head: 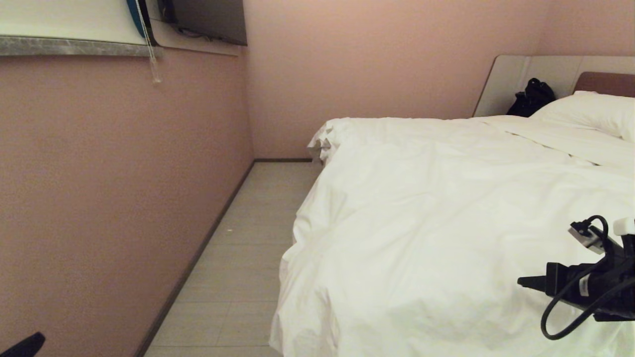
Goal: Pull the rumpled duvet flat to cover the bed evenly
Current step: Flatten the corners of the folded blanket
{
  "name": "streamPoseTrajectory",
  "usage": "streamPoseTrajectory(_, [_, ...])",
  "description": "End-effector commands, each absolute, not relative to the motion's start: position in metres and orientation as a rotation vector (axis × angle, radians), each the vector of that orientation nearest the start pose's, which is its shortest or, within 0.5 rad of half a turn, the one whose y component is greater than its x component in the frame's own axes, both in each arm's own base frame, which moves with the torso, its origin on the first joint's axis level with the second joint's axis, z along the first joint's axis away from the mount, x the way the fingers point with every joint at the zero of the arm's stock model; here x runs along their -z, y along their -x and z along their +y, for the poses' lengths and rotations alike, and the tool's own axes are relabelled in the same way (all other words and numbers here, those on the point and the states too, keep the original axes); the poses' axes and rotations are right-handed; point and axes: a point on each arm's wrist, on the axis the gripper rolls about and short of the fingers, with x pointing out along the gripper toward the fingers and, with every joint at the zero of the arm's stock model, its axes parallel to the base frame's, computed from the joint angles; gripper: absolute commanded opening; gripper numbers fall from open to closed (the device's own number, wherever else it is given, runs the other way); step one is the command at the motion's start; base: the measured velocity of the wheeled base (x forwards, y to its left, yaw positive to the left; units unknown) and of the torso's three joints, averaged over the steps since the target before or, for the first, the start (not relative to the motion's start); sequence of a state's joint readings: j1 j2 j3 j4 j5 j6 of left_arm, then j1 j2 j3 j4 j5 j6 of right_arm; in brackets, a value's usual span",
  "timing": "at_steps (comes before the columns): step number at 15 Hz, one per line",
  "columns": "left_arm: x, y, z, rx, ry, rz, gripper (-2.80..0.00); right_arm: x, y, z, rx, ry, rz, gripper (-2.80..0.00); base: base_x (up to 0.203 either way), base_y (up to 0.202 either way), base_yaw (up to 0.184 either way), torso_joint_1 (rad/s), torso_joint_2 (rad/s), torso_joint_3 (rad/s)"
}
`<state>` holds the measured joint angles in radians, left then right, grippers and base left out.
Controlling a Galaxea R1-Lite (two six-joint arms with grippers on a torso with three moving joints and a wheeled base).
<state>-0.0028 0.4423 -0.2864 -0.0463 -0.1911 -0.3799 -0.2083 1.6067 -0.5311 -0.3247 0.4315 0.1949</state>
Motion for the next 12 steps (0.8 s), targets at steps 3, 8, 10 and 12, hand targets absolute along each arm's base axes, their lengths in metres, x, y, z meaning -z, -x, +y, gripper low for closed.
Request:
streamPoseTrajectory(3, [-0.161, -0.088, -0.006, 0.164, 0.456, 0.412, -2.8, -0.124, -0.224, -0.038, -0.136, -0.457, 0.694, -2.8, 0.0, 0.0, 0.0, 0.0, 0.0, 0.0])
streamPoseTrajectory(8, [-0.132, -0.171, -0.009, 0.263, 0.523, 0.596, -2.8, -0.126, -0.222, -0.037, -0.136, -0.456, 0.687, -2.8, 0.0, 0.0, 0.0, 0.0, 0.0, 0.0])
streamPoseTrajectory(10, [-0.116, -0.2, -0.01, 0.286, 0.533, 0.623, -2.8, -0.13, -0.219, -0.037, -0.138, -0.455, 0.674, -2.8, 0.0, 0.0, 0.0, 0.0, 0.0, 0.0])
streamPoseTrajectory(12, [-0.096, -0.229, -0.01, 0.302, 0.54, 0.648, -2.8, -0.145, -0.208, -0.033, -0.147, -0.465, 0.618, -2.8, 0.0, 0.0, 0.0, 0.0, 0.0, 0.0])
